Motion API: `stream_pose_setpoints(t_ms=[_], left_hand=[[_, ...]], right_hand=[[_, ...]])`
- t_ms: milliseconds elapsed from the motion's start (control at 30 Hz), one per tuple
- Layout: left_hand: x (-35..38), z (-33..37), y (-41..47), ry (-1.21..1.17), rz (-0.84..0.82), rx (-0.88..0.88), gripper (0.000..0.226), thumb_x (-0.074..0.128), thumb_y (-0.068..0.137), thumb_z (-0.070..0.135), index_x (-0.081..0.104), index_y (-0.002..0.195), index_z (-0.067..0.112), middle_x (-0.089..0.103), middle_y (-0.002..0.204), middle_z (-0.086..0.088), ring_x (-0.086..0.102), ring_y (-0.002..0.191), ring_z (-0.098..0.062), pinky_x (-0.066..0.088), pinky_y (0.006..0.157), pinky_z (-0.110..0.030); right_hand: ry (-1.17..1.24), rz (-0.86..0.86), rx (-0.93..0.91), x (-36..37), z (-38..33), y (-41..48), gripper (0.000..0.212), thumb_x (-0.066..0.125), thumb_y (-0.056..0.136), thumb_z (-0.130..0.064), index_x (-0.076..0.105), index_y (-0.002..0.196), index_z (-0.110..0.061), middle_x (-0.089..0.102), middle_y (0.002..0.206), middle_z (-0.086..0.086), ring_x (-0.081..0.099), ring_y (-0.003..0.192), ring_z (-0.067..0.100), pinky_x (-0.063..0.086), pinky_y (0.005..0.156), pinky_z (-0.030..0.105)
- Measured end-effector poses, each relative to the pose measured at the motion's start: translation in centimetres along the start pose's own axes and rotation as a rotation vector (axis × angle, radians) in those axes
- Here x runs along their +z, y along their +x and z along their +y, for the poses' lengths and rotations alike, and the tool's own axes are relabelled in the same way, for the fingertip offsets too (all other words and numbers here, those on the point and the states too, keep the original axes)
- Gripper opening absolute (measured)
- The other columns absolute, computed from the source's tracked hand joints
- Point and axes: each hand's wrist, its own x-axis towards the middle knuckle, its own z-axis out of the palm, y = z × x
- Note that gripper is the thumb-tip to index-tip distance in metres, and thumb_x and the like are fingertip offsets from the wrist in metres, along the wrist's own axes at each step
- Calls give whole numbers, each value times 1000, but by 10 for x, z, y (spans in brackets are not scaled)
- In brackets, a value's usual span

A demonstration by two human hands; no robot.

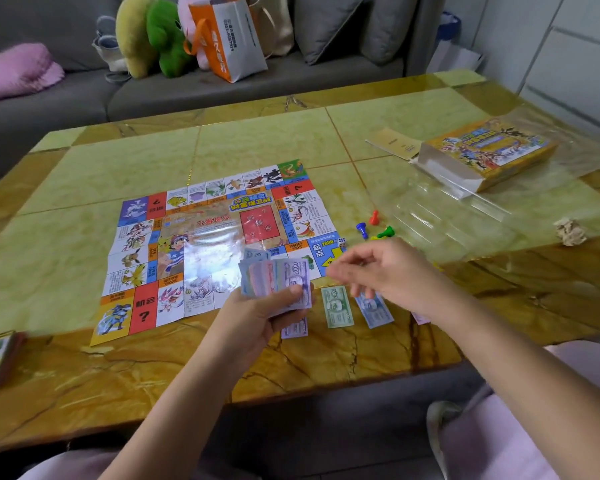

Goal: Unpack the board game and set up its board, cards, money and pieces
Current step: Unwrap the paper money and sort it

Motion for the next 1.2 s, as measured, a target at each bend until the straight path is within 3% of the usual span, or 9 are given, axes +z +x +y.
stream_pose_setpoints(t_ms=[67, 200, 333, 433, 600, 800, 967, 1067, 1200], left_hand=[[0, -3, -3, 57, -23, 0, 36, 66, 74, 1, 61, 110, 0, 72, 91, -13, 71, 80, -24, 60, 65, -31], [-2, -3, -10, 63, -77, 9, 40, 66, 71, 7, 61, 110, 3, 73, 91, -12, 71, 79, -22, 60, 67, -33], [-9, 2, -14, -62, -37, -17, 21, 57, 86, 6, 59, 107, 3, 74, 90, -12, 72, 79, -22, 59, 58, -27], [-18, 5, -11, -102, 94, 16, 19, 56, 89, 2, 57, 108, 1, 74, 90, -13, 72, 80, -23, 58, 56, -25], [-42, 18, -6, -184, 242, 131, 27, 56, 89, 2, 51, 116, 0, 69, 105, -22, 72, 89, -29, 58, 60, -25], [-34, 12, -9, -146, 218, 101, 20, 60, 86, 0, 56, 106, 3, 73, 96, -17, 72, 87, -27, 59, 61, -27], [-20, 7, -13, -92, 147, 61, 16, 63, 82, 0, 61, 98, 1, 74, 84, -10, 72, 80, -22, 60, 67, -30], [-12, 3, -15, -30, 80, 40, 14, 62, 83, -1, 62, 97, -1, 74, 83, -11, 72, 78, -21, 59, 62, -25], [-2, 0, -15, -29, -16, 21, 17, 59, 87, 3, 60, 104, 1, 74, 92, -12, 72, 86, -23, 60, 68, -28]], right_hand=[[101, -18, 26, 17, -8, 7, 32, 73, 74, -44, 72, 87, -14, 70, 66, 3, 60, 55, 12, 49, 54, 21], [144, 57, 28, 36, -7, 20, 18, 80, 74, -23, 70, 76, -9, 66, 55, -1, 60, 49, 7, 46, 48, 18], [180, 58, -6, 42, -5, 24, 9, 76, 79, -14, 72, 84, -20, 69, 59, -7, 61, 50, 5, 48, 50, 16], [152, 72, -21, 46, -5, 26, 28, 76, 78, -15, 69, 105, -22, 69, 61, -8, 58, 48, 1, 47, 53, 13], [43, 70, 13, 61, 2, 26, 28, 81, 73, -25, 64, 96, -24, 71, 67, -3, 57, 54, 0, 43, 56, 12], [-289, 177, -83, 69, 11, 21, 28, 83, 70, -28, 60, 86, -22, 57, 66, -7, 47, 55, 3, 38, 55, 14], [234, 96, 11, 54, -11, 15, 30, 64, 85, -38, 68, 82, -8, 63, 64, -3, 49, 49, 2, 39, 49, 15], [203, 42, 19, 46, -12, 10, 22, 72, 80, -31, 70, 77, -9, 63, 57, -7, 52, 48, 4, 42, 47, 18], [157, 85, 39, 35, -4, 8, 15, 73, 81, -23, 72, 74, -10, 65, 60, -1, 56, 51, 5, 42, 48, 16]])
